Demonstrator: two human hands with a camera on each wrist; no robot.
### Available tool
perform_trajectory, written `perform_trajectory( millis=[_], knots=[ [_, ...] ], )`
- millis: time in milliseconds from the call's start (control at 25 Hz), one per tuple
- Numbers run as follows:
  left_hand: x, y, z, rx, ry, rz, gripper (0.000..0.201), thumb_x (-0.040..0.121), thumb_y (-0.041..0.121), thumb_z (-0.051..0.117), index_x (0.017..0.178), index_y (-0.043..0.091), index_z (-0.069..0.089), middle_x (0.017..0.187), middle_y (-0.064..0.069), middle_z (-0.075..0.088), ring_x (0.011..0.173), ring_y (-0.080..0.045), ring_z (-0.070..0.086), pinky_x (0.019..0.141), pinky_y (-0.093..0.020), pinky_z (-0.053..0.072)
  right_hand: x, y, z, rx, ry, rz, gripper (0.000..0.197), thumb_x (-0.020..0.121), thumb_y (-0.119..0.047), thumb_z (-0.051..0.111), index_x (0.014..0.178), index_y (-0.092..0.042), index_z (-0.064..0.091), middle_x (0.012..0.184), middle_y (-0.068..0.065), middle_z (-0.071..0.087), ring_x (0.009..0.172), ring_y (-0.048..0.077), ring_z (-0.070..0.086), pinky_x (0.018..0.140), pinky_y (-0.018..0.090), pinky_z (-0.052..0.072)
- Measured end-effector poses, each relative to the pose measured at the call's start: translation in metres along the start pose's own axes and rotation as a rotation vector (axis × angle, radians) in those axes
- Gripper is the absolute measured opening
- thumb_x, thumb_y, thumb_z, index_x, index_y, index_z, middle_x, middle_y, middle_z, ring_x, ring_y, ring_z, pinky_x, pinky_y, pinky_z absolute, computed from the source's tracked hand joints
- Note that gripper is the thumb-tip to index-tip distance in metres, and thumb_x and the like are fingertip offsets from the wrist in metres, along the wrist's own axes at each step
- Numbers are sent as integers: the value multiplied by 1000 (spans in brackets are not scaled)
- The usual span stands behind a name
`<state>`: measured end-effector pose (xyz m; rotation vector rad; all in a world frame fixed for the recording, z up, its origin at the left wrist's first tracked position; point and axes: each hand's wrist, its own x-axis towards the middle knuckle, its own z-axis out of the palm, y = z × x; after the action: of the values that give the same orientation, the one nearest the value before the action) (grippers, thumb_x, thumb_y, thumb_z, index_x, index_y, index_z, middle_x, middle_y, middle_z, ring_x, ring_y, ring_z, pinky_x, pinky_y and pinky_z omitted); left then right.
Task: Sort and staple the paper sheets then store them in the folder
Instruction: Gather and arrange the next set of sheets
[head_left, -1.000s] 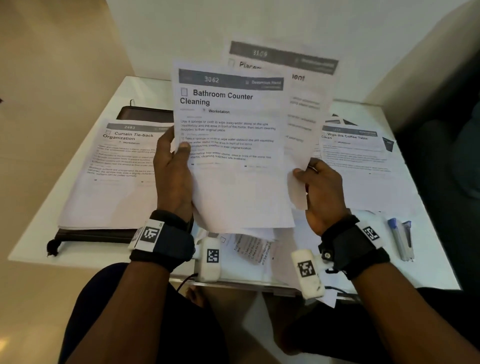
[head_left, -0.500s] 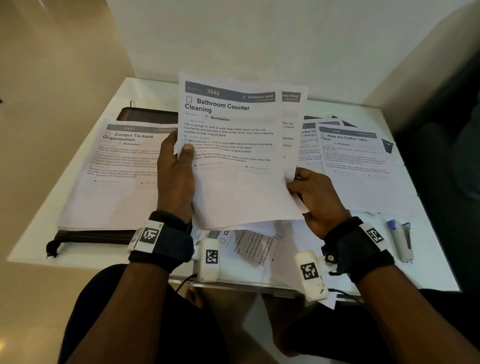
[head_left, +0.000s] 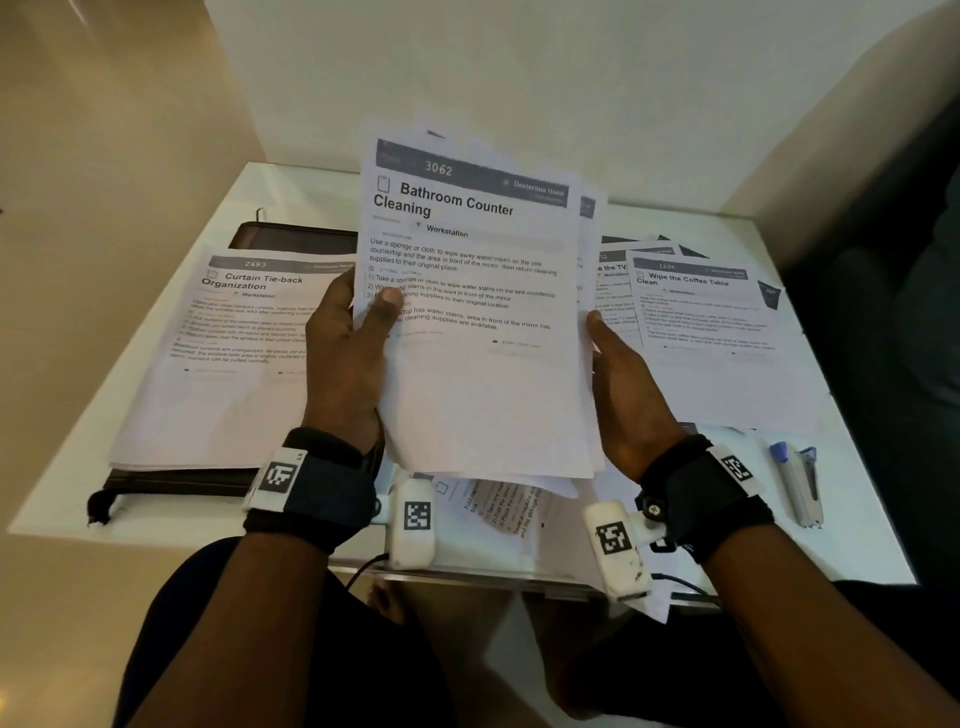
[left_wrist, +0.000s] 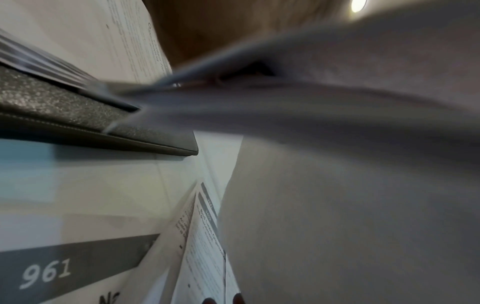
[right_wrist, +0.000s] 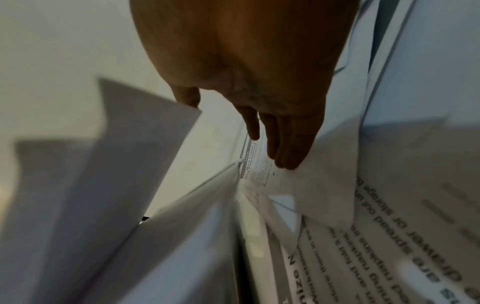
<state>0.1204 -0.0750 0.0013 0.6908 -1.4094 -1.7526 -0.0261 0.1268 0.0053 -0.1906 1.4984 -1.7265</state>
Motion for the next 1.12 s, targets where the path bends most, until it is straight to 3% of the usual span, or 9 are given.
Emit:
perform_trajectory(
  millis=[120,280,360,480,560,760,840,960,1120],
  knots=[
    [-2,5,2,22,-10,28,37,102,15,63,138,8,58,131,-7,70,119,-29,68,99,-46,56,-4,-12,8,175,-150,0,57,104,-60,36,149,-26,49,145,8,58,134,31,56,111,51,44],
    [-5,9,5,152,-1,52,32,102,19,64,132,10,59,123,-2,73,109,-19,72,90,-36,60,-3,-24,5,116,-160,-120,49,101,-51,54,141,-23,59,144,7,59,136,30,54,117,52,36],
    [-7,9,6,189,-16,52,30,102,22,64,129,13,58,122,-1,72,108,-17,72,91,-39,61,-1,-30,3,16,-128,-147,48,96,-46,64,135,-19,65,139,7,64,132,29,57,118,53,35],
    [-11,12,8,181,-44,62,25,102,25,63,125,18,55,124,-2,71,112,-22,70,96,-52,58,-1,-36,4,-67,-94,-201,39,94,-19,69,132,-8,66,130,10,69,123,28,65,112,51,44],
    [-14,17,11,187,-55,103,21,103,27,62,123,24,54,124,-1,71,114,-23,69,96,-54,57,-5,-39,7,-120,-83,-251,36,90,-7,71,126,-5,69,124,10,72,117,27,68,108,48,49],
    [-20,24,14,149,-65,145,25,104,34,61,127,35,51,131,6,68,121,-19,66,100,-50,55,-7,-37,11,-183,-51,-378,37,83,-1,77,120,-6,72,117,8,75,109,27,72,94,43,58],
    [-17,16,12,207,-85,133,32,103,29,63,132,32,50,133,7,66,123,-17,64,102,-49,54,-6,-32,10,-210,-30,-384,38,83,2,77,119,-4,71,115,9,76,106,26,73,91,40,59],
    [-12,5,9,309,-90,37,48,92,3,64,131,25,48,126,12,66,116,-7,64,102,-44,55,-1,-20,7,-276,-39,-349,40,81,4,78,120,-4,71,114,7,76,105,22,73,92,38,60],
    [-13,4,8,350,-88,54,50,94,6,60,130,38,46,130,14,63,123,-7,60,106,-43,52,1,-13,4,-358,-7,-344,39,82,-2,81,119,-11,71,112,1,77,104,16,73,90,35,60]
  ],
)
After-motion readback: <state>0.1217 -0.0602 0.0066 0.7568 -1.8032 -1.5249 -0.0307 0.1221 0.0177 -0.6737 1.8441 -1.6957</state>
